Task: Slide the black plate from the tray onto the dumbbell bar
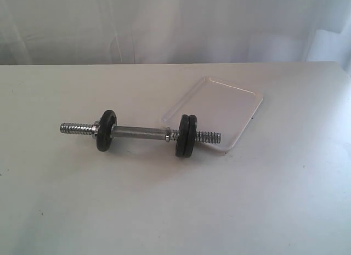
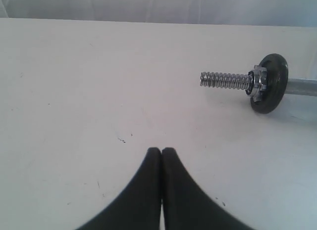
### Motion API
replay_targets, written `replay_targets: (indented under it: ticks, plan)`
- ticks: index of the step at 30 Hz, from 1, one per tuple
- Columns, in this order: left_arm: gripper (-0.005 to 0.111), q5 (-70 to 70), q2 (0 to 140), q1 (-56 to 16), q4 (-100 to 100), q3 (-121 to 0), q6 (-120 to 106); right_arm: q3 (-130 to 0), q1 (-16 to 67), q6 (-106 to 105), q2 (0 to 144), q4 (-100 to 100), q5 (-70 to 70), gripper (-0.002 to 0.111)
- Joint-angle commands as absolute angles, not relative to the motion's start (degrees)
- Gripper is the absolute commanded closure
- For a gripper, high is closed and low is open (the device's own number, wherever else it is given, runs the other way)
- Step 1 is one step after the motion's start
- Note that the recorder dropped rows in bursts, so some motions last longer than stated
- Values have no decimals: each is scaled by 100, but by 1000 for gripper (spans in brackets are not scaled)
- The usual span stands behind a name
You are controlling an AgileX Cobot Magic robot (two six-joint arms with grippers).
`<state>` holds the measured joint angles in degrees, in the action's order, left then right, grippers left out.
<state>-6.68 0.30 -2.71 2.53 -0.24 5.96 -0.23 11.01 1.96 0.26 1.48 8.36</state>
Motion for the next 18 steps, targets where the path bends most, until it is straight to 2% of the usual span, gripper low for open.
replay_targets:
  ticks: [1,18]
  plan:
    - [107,-596,0,-301,248,0,477,0,1076,415,0,169,875,108]
    - [107,-1331,0,-301,247,0,461,0,1076,488,0,155,929,108]
